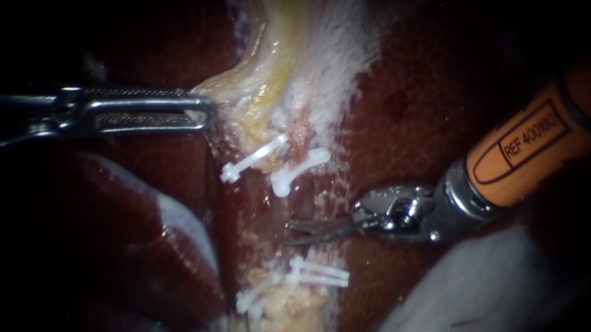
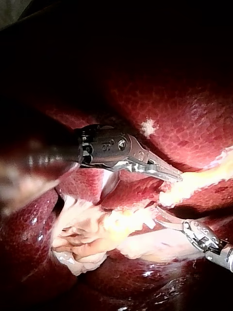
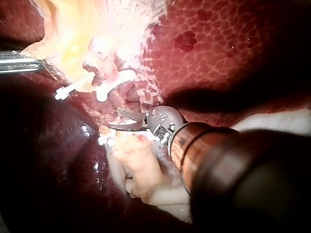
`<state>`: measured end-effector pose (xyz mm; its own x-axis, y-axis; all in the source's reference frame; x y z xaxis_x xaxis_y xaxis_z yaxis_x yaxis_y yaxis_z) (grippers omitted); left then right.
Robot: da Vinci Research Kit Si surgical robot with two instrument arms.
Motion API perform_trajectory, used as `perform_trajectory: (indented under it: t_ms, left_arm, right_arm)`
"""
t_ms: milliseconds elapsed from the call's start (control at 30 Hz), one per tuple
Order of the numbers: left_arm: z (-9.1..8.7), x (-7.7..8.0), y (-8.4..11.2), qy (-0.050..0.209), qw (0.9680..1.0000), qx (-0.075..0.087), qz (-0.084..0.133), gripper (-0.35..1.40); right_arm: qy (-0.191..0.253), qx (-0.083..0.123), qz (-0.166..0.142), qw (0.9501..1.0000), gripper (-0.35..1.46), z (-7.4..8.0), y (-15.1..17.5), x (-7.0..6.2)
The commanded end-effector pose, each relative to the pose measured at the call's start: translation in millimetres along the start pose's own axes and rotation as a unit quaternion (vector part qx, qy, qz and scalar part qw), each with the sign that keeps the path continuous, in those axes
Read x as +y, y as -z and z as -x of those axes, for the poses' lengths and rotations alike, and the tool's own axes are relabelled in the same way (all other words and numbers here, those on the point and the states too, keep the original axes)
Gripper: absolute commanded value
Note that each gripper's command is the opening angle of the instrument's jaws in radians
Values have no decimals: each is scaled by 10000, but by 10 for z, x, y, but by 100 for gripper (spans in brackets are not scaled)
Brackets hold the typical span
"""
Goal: Go back from the cut right tube
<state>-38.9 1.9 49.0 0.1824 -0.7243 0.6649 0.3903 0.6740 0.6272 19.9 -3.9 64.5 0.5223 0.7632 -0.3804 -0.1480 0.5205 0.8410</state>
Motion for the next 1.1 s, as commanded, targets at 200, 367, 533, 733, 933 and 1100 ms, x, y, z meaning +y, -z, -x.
perform_trajectory:
  t_ms: [200,367,533,733,933,1100]
  left_arm:
    - [0,0,2,-3,10000,0,-7,-21]
    - [-2,1,2,-7,10000,0,-8,-21]
    - [-3,1,2,-9,10000,0,-10,-21]
    - [-3,2,3,-11,10000,1,-13,-21]
    - [-5,3,2,-13,10000,-14,-15,-21]
    - [-6,4,2,-17,10000,0,-13,-21]
  right_arm:
    - [507,-2,-47,9987,74,7,29,7]
    - [1334,135,106,9909,113,7,52,14]
    - [2039,243,244,9784,131,-2,65,16]
    - [2625,343,457,9632,143,-14,79,14]
    - [2992,381,542,9519,143,-28,104,11]
    - [3174,423,661,9451,143,-44,127,10]
